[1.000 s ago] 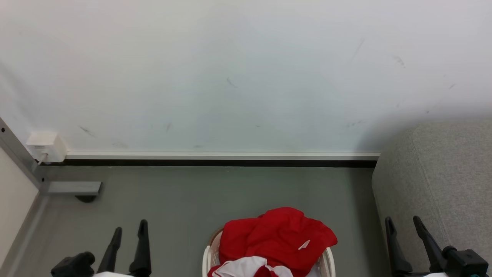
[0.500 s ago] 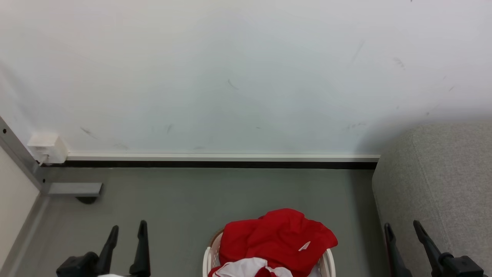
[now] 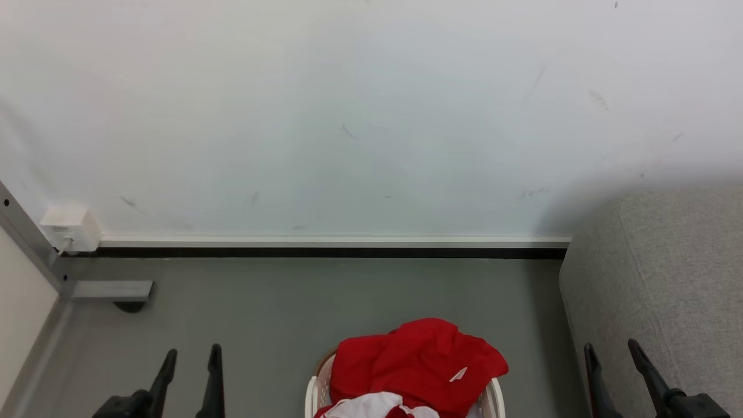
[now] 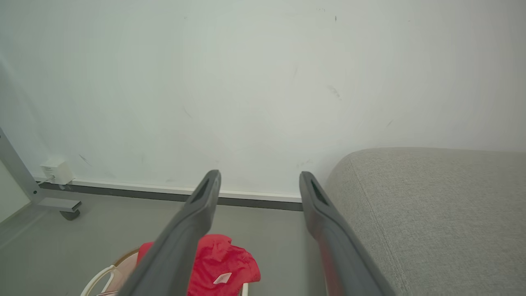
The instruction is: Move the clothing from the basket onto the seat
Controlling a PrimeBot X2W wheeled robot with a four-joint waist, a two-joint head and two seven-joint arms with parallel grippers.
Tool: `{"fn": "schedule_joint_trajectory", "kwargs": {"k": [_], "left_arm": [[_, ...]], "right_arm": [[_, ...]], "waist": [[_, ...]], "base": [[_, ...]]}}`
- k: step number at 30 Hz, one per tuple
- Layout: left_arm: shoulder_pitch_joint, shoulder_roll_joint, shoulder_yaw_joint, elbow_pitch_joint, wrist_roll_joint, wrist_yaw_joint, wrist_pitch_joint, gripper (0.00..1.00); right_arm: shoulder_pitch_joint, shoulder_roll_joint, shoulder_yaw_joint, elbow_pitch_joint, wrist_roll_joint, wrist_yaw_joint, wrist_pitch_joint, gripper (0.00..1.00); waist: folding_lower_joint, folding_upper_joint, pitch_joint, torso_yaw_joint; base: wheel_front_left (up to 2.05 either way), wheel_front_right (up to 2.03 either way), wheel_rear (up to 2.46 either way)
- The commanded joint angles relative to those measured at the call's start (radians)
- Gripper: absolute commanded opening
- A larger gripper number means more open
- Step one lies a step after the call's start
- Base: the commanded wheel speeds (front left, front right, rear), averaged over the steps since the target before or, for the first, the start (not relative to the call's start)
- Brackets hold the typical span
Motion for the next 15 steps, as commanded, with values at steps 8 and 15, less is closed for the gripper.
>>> {"fn": "schedule_joint_trajectory", "kwargs": {"k": [8, 15], "left_arm": [[0.016, -0.002, 0.021, 0.001, 0.065, -0.006, -0.025, 1.0], [0.02, -0.005, 0.037, 0.005, 0.105, -0.014, -0.036, 1.0]], "right_arm": [[0.017, -0.009, 0.004, 0.016, -0.047, -0.002, -0.022, 1.0], [0.017, -0.01, 0.014, 0.029, -0.084, -0.002, -0.032, 1.0]], "waist": [[-0.0001, -0.0001, -0.005, 0.001], [-0.0001, -0.0001, -0.004, -0.002]], "base": [[0.0, 0.0, 0.0], [0.0, 0.0, 0.0]]}}
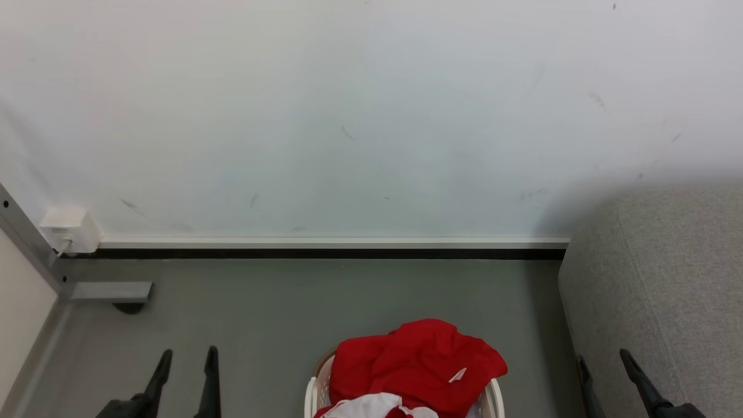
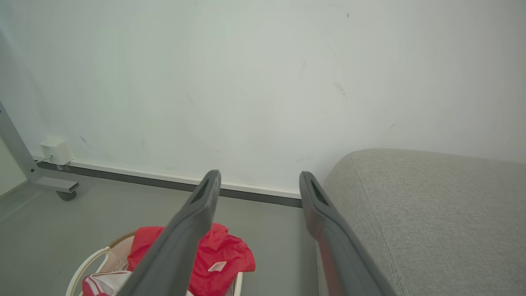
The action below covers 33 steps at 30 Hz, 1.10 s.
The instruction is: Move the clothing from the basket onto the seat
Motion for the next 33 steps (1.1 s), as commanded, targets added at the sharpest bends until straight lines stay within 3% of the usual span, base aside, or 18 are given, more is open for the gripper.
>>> {"fn": "schedule_joint_trajectory", "kwargs": {"k": [1, 22, 33], "left_arm": [[0.014, 0.003, 0.006, 0.0, 0.026, -0.003, -0.005, 1.0], [0.0, -0.002, 0.016, 0.024, -0.041, -0.008, -0.009, 1.0], [-0.02, -0.002, -0.007, 0.026, -0.031, -0.021, -0.009, 1.0]], "right_arm": [[0.003, -0.009, 0.002, 0.004, -0.02, -0.002, -0.005, 1.0], [-0.005, -0.008, -0.006, 0.012, 0.013, -0.002, -0.008, 1.0], [-0.022, -0.008, 0.009, -0.004, 0.012, -0.002, -0.008, 1.0]], "waist": [[0.0, 0.0, 0.0, -0.001], [0.0, 0.0, 0.002, -0.003], [0.0, 0.0, 0.045, -0.049]], "base": [[0.0, 0.0, 0.0], [0.0, 0.0, 0.0], [0.0, 0.0, 0.0]]}}
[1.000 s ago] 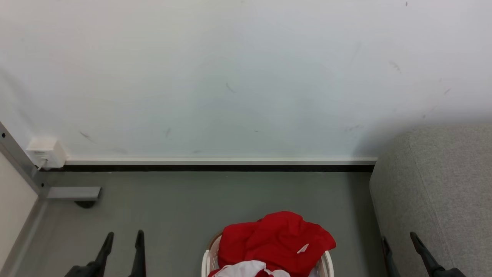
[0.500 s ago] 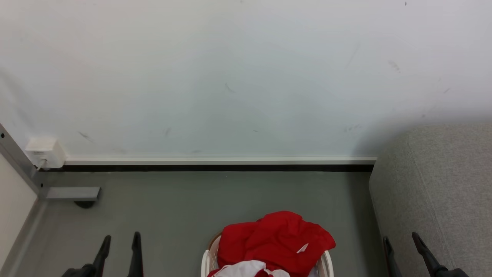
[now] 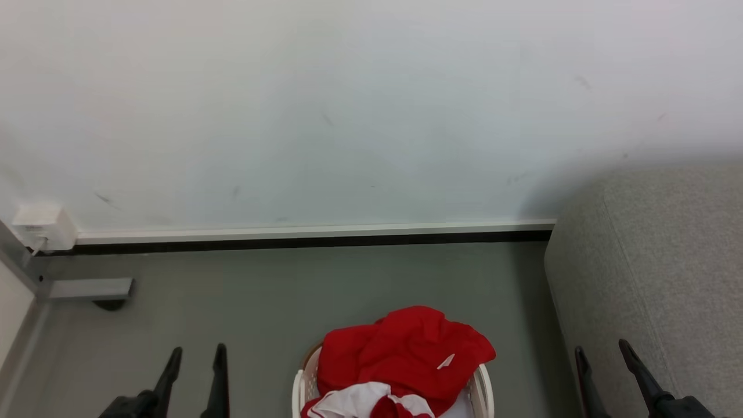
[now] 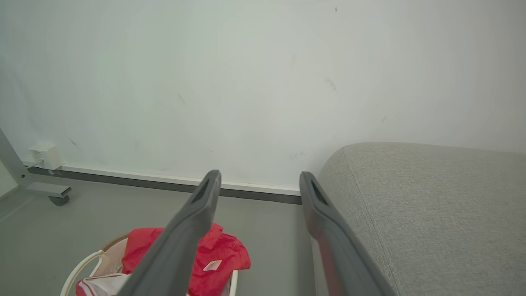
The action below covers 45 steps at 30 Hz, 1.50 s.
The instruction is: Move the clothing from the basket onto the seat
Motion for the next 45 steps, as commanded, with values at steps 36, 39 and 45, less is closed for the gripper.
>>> {"fn": "schedule_joint_trajectory", "kwargs": {"k": [36, 39, 45], "left_arm": [[-0.673, 0.378, -1.141, 0.404, -0.416, -0.016, 0.221, 1.0], [-0.712, 0.385, -1.195, 0.436, -0.436, -0.016, 0.226, 1.0], [-0.784, 0.4, -1.27, 0.504, -0.465, -0.016, 0.235, 1.0]], "right_arm": [[-0.274, -0.005, 0.039, -0.173, 0.084, -0.002, 0.001, 1.0], [-0.287, -0.005, 0.039, -0.187, 0.092, -0.002, 0.001, 1.0], [-0.314, -0.005, 0.051, -0.214, 0.107, -0.002, 0.001, 1.0]], "waist": [[0.0, 0.0, 0.561, -0.182], [0.0, 0.0, 0.596, -0.185], [0.0, 0.0, 0.659, -0.192]], "base": [[0.0, 0.0, 0.0], [0.0, 0.0, 0.0], [0.0, 0.0, 0.0]]}}
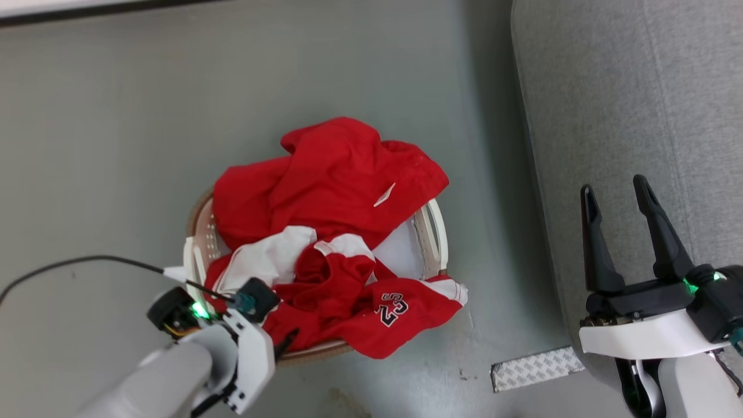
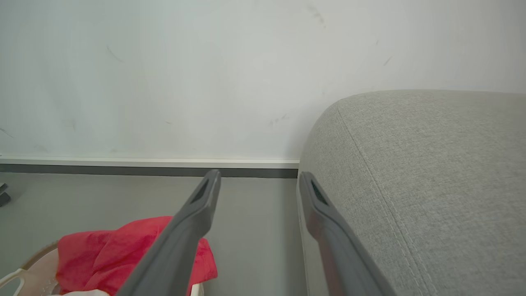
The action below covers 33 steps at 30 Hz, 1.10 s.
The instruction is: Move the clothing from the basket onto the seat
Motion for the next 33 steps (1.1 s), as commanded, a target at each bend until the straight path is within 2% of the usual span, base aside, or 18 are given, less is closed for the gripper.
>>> {"fn": "schedule_joint_trajectory", "kwargs": {"k": [1, 20, 21, 22, 23, 28, 33], "left_arm": [[-0.032, 0.013, -0.011, 0.029, -0.014, 0.002, -0.001, 1.0], [-0.12, -0.004, -0.061, 0.121, -0.042, 0.002, -0.013, 1.0], [-0.123, -0.006, -0.063, 0.122, -0.045, 0.002, -0.012, 0.49], [-0.124, -0.01, -0.065, 0.123, -0.047, 0.002, -0.009, 0.28], [-0.126, -0.012, -0.066, 0.125, -0.048, 0.002, -0.01, 0.0], [-0.116, -0.031, -0.072, 0.123, -0.079, 0.0, -0.027, 0.0], [-0.103, -0.039, -0.068, 0.102, -0.139, 0.002, -0.085, 0.0]], "right_arm": [[-0.019, -0.003, 0.002, -0.013, 0.009, -0.002, 0.001, 1.0], [-0.051, -0.003, 0.026, -0.045, 0.047, -0.002, 0.001, 1.0], [-0.053, -0.003, 0.025, -0.047, 0.049, -0.002, 0.001, 1.0], [-0.054, -0.003, 0.023, -0.047, 0.049, -0.002, 0.001, 1.0], [-0.054, -0.003, 0.022, -0.047, 0.049, -0.002, 0.001, 1.0], [-0.051, -0.003, 0.013, -0.036, 0.045, -0.002, 0.001, 1.0], [-0.032, -0.003, 0.003, -0.017, 0.032, -0.002, 0.001, 1.0]], "waist": [[-0.0002, 0.0, 0.034, -0.005], [-0.0002, 0.0, 0.129, -0.033], [-0.0002, 0.0, 0.133, -0.035], [-0.0002, 0.0, 0.136, -0.035], [-0.0002, 0.0, 0.139, -0.036], [-0.0002, 0.0, 0.13, -0.031], [-0.0002, 0.0, 0.068, -0.008]], "base": [[0.0, 0.0, 0.0], [0.0, 0.0, 0.0], [0.0, 0.0, 0.0], [0.0, 0.0, 0.0], [0.0, 0.0, 0.0], [0.0, 0.0, 0.0], [0.0, 0.0, 0.0]]}}
